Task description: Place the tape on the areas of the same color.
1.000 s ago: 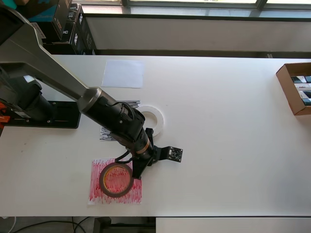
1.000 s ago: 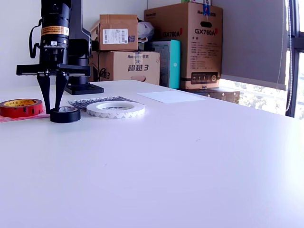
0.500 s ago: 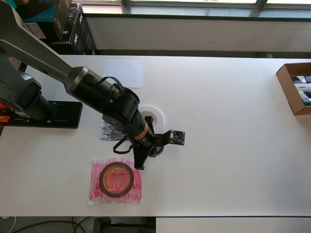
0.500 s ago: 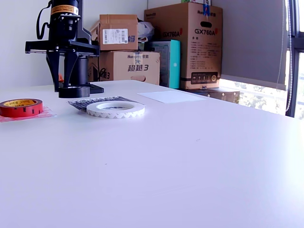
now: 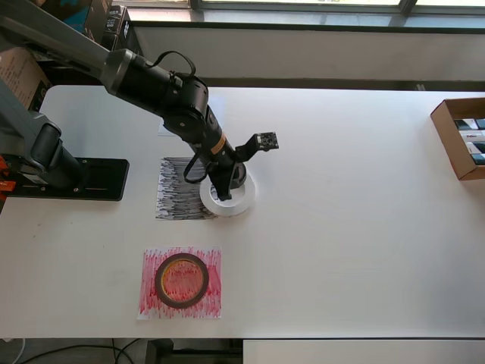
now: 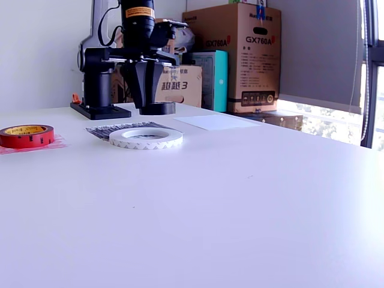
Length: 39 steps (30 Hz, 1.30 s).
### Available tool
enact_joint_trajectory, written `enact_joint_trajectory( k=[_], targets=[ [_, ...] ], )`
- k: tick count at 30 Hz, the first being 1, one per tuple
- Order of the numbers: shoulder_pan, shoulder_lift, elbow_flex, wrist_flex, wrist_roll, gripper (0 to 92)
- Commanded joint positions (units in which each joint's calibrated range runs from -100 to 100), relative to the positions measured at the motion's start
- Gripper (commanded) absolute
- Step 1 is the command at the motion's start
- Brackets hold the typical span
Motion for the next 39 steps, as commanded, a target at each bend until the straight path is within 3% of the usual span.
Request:
enact_joint_trajectory(
  k=[1, 26, 39],
  targets=[
    [2.3, -0.2, 3.0, 0.2, -1.4, 0.0],
    [1.8, -0.7, 7.4, -2.6, -17.3, 0.0],
    [1.8, -21.9, 22.7, -2.6, -19.7, 0.0]
  ],
)
